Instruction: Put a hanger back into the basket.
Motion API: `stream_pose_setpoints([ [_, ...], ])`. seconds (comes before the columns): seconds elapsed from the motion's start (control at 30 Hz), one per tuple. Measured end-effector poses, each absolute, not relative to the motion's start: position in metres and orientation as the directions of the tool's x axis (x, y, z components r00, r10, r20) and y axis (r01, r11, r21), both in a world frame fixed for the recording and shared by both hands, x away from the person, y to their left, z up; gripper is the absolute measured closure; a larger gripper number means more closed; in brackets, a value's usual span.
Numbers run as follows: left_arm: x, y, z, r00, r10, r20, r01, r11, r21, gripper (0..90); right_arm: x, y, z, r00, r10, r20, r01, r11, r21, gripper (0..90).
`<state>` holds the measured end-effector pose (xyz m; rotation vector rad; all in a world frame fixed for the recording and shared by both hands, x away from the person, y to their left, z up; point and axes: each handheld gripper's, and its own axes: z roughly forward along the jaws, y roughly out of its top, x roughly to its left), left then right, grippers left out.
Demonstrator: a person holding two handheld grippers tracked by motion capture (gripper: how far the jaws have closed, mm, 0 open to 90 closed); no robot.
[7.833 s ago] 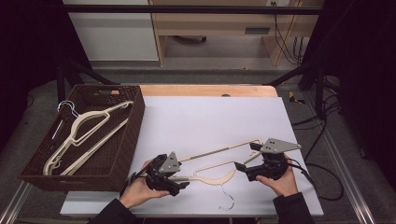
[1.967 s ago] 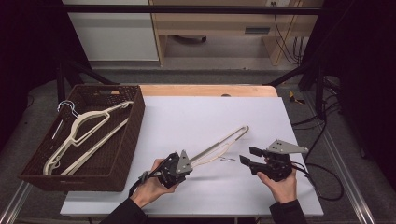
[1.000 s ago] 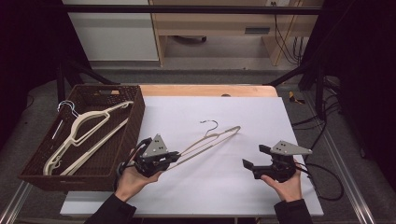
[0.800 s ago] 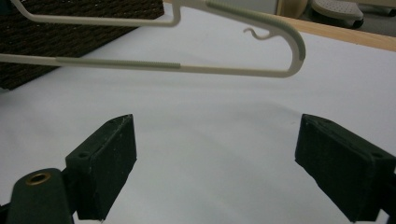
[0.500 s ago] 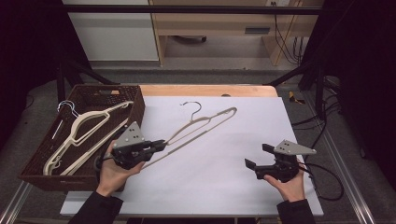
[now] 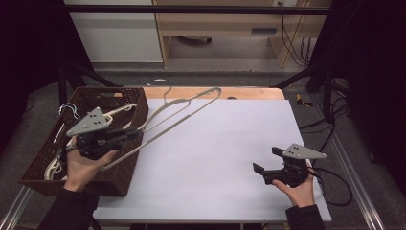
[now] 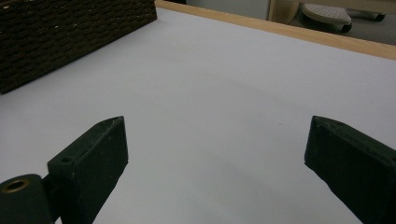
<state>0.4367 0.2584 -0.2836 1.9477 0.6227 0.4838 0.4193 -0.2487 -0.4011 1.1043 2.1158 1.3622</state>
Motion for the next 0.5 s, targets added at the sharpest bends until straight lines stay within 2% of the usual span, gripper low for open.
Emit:
stream_pose_setpoints([
  [0.5, 0.44, 0.34, -0.262, 0.717, 0.695, 0.042, 0.227, -0.291, 0.93, 85.5, 0.419, -0.251, -0.4, -0.609, 0.79, 0.073, 0.394, 0.222, 0.892, 4.4],
])
